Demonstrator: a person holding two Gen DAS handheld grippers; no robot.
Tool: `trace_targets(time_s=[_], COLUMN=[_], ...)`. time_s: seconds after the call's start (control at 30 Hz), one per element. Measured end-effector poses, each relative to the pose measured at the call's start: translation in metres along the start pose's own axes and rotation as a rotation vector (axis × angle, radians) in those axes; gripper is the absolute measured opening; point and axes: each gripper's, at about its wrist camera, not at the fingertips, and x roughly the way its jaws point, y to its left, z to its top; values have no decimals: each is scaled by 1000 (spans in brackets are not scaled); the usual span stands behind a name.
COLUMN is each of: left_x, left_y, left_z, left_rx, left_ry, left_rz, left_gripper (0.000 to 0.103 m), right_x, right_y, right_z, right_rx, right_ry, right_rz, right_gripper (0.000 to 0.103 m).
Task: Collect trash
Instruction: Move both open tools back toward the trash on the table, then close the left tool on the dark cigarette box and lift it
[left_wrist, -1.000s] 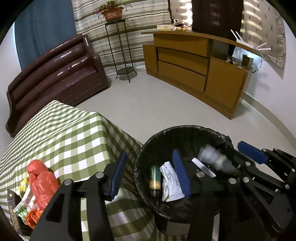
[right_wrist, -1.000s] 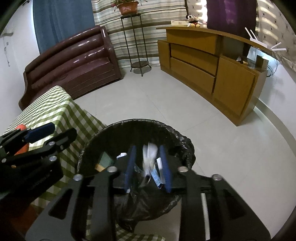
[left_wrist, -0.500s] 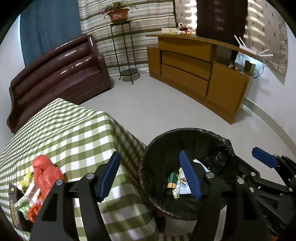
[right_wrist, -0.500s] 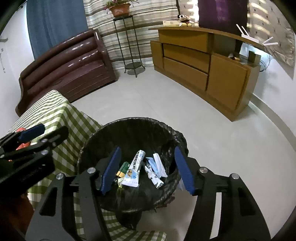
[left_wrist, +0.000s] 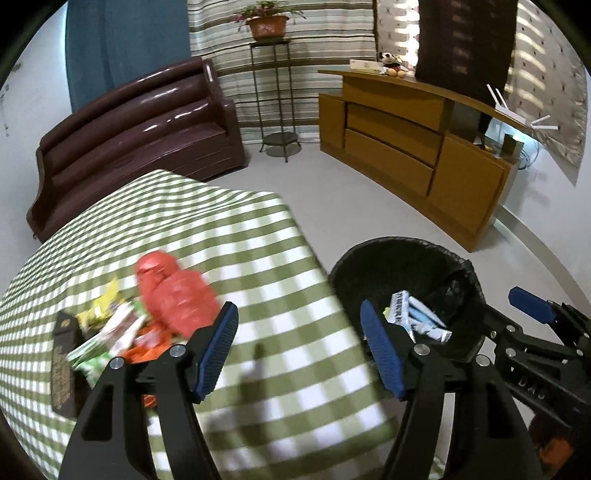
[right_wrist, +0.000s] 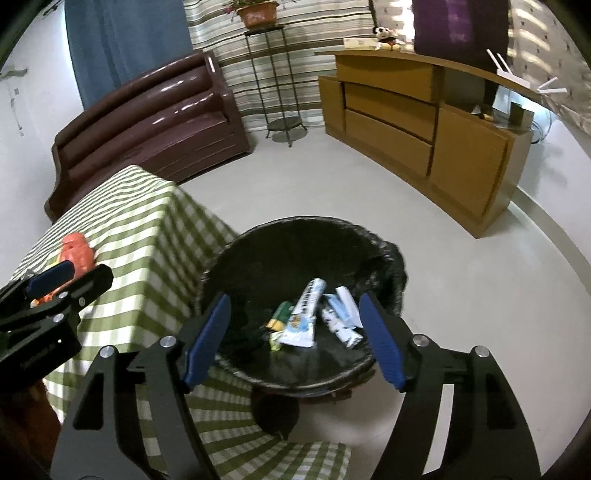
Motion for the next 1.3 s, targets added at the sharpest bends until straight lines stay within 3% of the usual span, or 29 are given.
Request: trace_targets(time_s=[0.63,1.03,1.3], left_x=[-59,-60,-54], left_y=[84,135,146], left_z=[-41,-67,-73], left_rx=[-73,-139,-146], left_ry=[-31,10,26], left_rz=[123,173,171], left_gripper=[69,70,70], right_x=[-18,-18,-15], right_y=[103,144,160], right_z=[-15,-25,-26], right_rx=[-120,-152,-157], right_ry=[25,45,58], right_rz=[111,149,155], right_gripper=[70,70,70])
